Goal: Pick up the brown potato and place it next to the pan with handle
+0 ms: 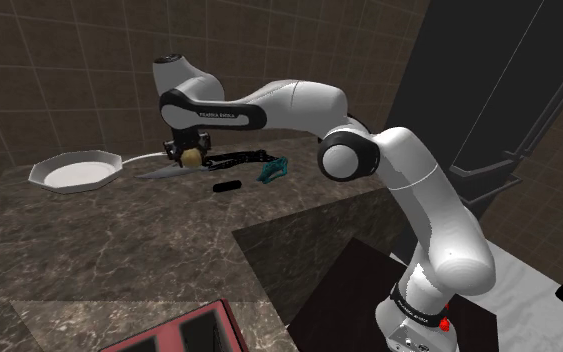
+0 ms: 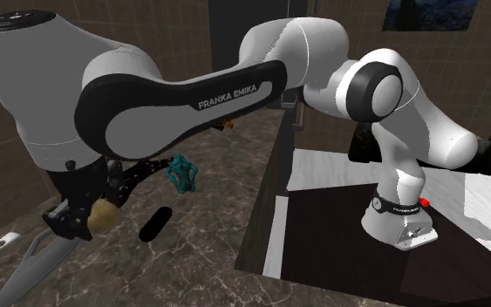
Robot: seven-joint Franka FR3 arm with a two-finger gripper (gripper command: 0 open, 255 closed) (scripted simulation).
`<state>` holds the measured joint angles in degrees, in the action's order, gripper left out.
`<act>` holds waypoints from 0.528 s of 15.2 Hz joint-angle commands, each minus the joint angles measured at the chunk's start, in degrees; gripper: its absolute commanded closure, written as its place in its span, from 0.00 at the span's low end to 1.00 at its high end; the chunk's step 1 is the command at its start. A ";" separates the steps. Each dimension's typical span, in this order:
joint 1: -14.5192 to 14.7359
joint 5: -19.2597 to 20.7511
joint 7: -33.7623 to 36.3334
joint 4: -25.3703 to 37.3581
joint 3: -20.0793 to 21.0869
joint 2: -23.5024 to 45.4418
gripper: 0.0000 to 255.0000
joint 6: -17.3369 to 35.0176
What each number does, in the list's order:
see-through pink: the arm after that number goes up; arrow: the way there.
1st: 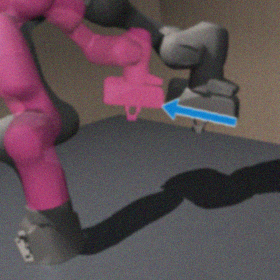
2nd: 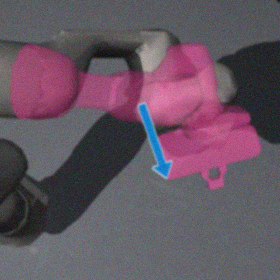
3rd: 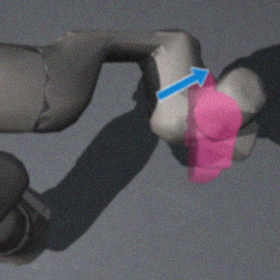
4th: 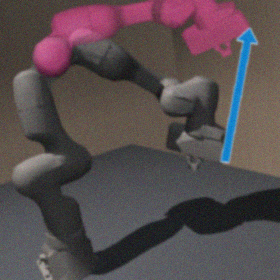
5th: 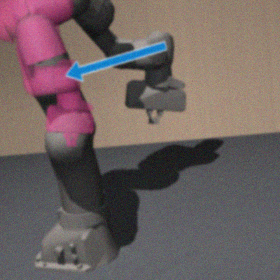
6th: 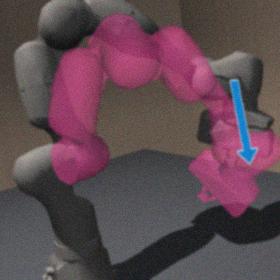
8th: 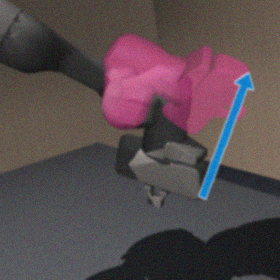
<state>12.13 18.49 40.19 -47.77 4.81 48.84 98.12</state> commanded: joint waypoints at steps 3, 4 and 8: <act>-0.35 0.19 0.93 -4.42 0.05 -0.73 1.00 3.62; -0.40 0.24 1.14 -5.26 0.05 -0.77 1.00 4.38; -0.59 0.46 1.92 -8.14 0.02 -0.68 1.00 7.25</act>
<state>11.55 18.91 42.05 -56.01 4.86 47.67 104.95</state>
